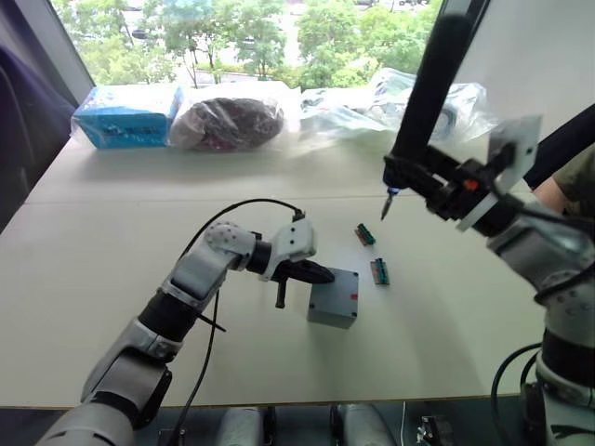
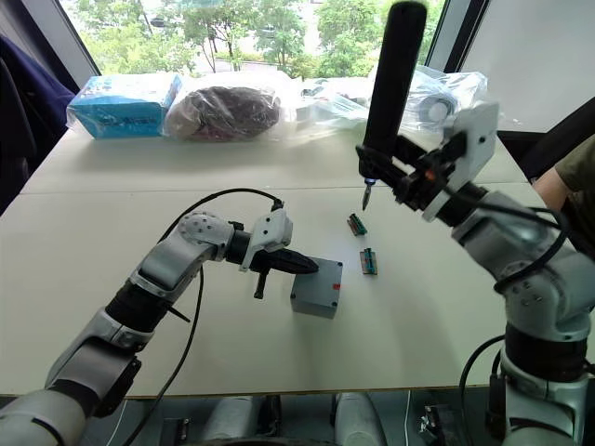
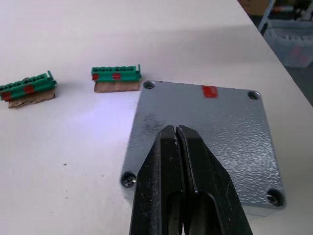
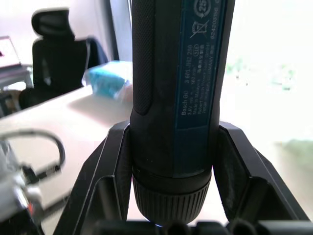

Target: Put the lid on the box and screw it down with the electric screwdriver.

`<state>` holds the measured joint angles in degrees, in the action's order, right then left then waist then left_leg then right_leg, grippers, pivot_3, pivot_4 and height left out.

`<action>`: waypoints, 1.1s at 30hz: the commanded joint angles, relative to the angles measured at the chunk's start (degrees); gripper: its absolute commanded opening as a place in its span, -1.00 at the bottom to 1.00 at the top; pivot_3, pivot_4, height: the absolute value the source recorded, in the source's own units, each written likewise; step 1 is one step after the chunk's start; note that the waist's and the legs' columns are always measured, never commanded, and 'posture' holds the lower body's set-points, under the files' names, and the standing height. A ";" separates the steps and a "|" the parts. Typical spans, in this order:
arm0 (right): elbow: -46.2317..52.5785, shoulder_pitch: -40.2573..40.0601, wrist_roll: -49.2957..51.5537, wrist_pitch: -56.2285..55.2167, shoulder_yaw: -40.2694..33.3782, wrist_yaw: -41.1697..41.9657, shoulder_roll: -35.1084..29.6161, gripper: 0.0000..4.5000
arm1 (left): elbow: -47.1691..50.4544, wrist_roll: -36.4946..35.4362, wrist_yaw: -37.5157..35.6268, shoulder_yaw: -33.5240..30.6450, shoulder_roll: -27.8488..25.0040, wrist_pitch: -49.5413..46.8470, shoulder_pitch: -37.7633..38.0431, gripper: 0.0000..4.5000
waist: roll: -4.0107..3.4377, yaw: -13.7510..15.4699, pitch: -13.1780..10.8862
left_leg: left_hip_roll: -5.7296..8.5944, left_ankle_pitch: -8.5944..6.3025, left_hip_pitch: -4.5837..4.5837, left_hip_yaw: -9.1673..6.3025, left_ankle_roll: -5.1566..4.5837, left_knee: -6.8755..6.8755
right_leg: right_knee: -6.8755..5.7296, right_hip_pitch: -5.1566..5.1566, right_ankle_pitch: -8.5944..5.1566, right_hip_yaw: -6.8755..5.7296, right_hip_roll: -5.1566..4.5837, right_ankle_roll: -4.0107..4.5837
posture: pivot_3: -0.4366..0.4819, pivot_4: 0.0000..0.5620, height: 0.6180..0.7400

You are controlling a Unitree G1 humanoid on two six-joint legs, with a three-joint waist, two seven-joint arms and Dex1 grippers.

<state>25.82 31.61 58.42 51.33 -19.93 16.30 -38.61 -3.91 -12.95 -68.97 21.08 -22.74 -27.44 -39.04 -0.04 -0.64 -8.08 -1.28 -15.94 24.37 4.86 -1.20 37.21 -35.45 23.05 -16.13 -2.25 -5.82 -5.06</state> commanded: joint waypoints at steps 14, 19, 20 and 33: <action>-38.57 5.05 10.94 41.16 2.66 -8.40 -24.45 -0.21 | 18.35 -10.63 1.31 -4.46 -4.61 -12.68 0.15 -1.00 | -0.22 1.19 -1.18 | 0.03 0.13 0.46 0.10 0.16 0.53 | -0.08 0.21 0.12 -0.11 0.41 -0.31 | -0.05 -0.47 1.00; -44.49 6.41 9.82 41.16 8.30 -6.37 -24.70 -0.21 | 20.98 -10.22 4.14 -3.78 -5.06 -13.15 2.32 -1.00 | -0.13 1.16 -1.49 | -0.01 -0.05 0.48 0.08 -0.16 0.91 | -0.61 0.33 0.15 -0.03 0.50 -0.41 | -0.05 -0.47 1.00; -46.39 6.92 8.29 41.16 8.41 -7.51 -23.58 -0.21 | 21.39 -10.15 4.82 -3.83 -5.22 -13.40 2.95 -1.00 | -0.13 1.17 -1.49 | -0.02 0.00 0.48 0.06 -0.21 0.92 | -0.64 0.33 0.18 -0.03 0.52 -0.45 | -0.05 -0.47 1.00; -45.49 7.89 -4.96 41.15 12.08 -4.87 -19.03 0.47 | 20.49 -10.41 7.63 -4.53 -6.55 -13.23 3.39 -1.00 | -0.15 1.30 -1.51 | -0.07 0.05 0.56 0.05 -0.15 1.08 | -0.67 0.33 0.24 0.01 0.63 -0.56 | -0.05 -0.47 1.00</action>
<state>-21.37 39.43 56.10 92.14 -7.21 10.97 -57.32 15.86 -23.08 -61.31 17.24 -28.99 -41.64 -34.63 -0.19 0.66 -9.59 -1.35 -15.88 24.93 4.91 -1.34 38.30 -36.11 23.37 -15.88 -2.23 -5.18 -5.65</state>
